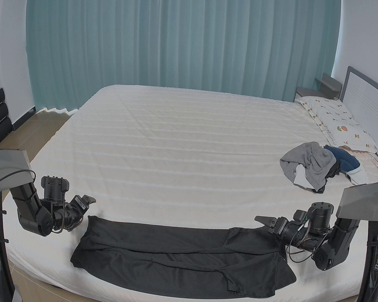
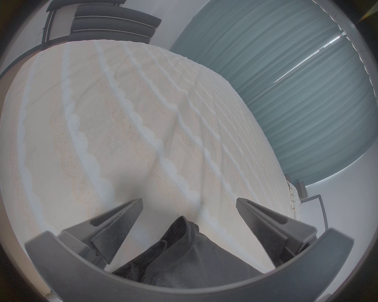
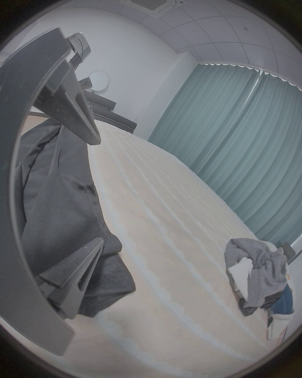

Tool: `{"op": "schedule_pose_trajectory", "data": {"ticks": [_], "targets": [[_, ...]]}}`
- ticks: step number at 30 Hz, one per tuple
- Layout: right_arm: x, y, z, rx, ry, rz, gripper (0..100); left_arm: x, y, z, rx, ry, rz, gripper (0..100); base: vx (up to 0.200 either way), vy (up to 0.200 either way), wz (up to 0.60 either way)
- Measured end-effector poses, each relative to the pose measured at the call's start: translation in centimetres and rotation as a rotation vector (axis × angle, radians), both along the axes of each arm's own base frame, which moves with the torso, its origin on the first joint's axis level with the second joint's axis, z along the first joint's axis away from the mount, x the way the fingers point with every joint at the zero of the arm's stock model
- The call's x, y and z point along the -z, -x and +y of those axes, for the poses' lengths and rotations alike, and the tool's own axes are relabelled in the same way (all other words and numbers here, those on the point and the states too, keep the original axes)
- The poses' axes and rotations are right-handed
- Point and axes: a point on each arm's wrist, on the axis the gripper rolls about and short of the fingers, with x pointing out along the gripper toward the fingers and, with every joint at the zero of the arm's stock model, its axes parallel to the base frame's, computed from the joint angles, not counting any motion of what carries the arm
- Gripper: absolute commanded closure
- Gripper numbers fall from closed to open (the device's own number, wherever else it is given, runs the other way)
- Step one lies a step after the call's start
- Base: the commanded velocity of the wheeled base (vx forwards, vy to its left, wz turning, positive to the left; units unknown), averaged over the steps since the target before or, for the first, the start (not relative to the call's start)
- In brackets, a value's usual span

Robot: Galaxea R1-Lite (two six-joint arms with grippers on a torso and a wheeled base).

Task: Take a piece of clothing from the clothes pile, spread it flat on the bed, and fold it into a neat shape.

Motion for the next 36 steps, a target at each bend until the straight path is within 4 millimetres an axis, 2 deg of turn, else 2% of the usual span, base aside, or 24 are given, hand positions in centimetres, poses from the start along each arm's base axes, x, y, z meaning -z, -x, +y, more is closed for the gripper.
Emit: {"op": "schedule_pose_trajectory", "data": {"ticks": [7,14,17,21,27,36], "targets": [[0.2,0.0,-0.9,0.034,-0.002,0.006,0,-0.8,0.0,0.0,0.005,-0.008,-0.022,0,0.0,0.0,0.0],[-2.2,1.7,-1.3,0.093,0.013,-0.017,0,-3.6,0.2,-0.1,0.01,-0.015,-0.088,0,0.0,0.0,0.0],[-3.0,2.3,-1.4,0.1,0.015,-0.026,0,-4.2,0.6,-0.2,0.013,-0.014,-0.091,0,-0.2,0.0,0.0],[-3.5,3.0,-1.4,0.105,0.012,-0.022,0,-4.1,1.5,-0.5,0.018,-0.009,-0.068,0,-0.2,0.0,0.0],[-3.7,5.0,-1.2,0.145,-0.064,0.032,0,-3.1,3.8,-0.9,0.03,0.009,0.006,0,-0.2,0.0,0.0],[-3.0,6.7,-1.1,0.158,-0.097,0.097,0,-2.0,6.7,-1.3,0.062,0.0,0.043,0,0.0,0.0,0.0]]}}
